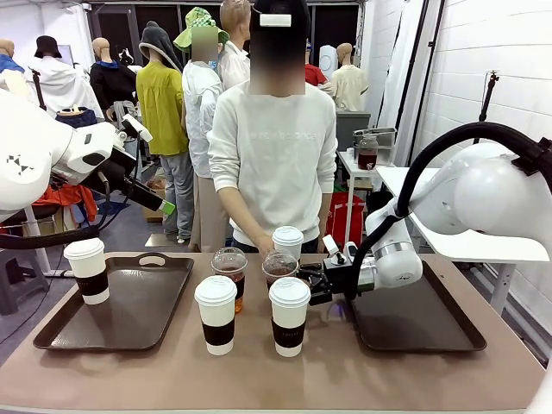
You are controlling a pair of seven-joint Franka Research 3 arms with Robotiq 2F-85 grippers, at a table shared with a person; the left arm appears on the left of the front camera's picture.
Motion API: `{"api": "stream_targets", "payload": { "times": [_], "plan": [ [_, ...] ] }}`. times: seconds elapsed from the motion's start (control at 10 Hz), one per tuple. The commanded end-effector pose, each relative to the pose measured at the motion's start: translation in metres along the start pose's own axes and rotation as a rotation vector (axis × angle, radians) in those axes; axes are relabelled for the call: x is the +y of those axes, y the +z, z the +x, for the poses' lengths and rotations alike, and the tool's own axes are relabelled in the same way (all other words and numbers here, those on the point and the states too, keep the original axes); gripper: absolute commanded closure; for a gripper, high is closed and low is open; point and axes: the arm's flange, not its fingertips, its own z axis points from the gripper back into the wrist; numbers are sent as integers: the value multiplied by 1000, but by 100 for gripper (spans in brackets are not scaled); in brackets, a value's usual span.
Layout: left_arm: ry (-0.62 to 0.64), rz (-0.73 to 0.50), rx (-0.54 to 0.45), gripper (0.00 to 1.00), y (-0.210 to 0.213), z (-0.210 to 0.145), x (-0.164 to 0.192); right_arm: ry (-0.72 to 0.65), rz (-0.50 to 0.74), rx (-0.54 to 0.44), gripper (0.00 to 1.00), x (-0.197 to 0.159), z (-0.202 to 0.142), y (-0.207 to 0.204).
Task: Distribute the coffee onto the tray.
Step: Pick up one iced Americano and place it on the right Handle tray.
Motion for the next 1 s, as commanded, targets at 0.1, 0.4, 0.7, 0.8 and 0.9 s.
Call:
{"api": "stream_targets", "payload": {
  "times": [0.1,0.4,0.7,0.8,0.9],
  "plan": [
    [2,-14,-9,0,0,0,1,-30,0,-21,0,-6,-3,-8],
    [2,-14,-9,0,0,0,1,-40,-48,-28,0,-10,-5,-11],
    [2,-14,-9,0,0,0,1,-72,-60,-64,0,-13,-4,-15],
    [2,-14,-9,0,0,0,1,-71,-58,-58,0,-14,-4,-19],
    [2,-14,-9,0,0,0,1,-81,-62,-64,0,-16,-3,-22]
  ]
}}
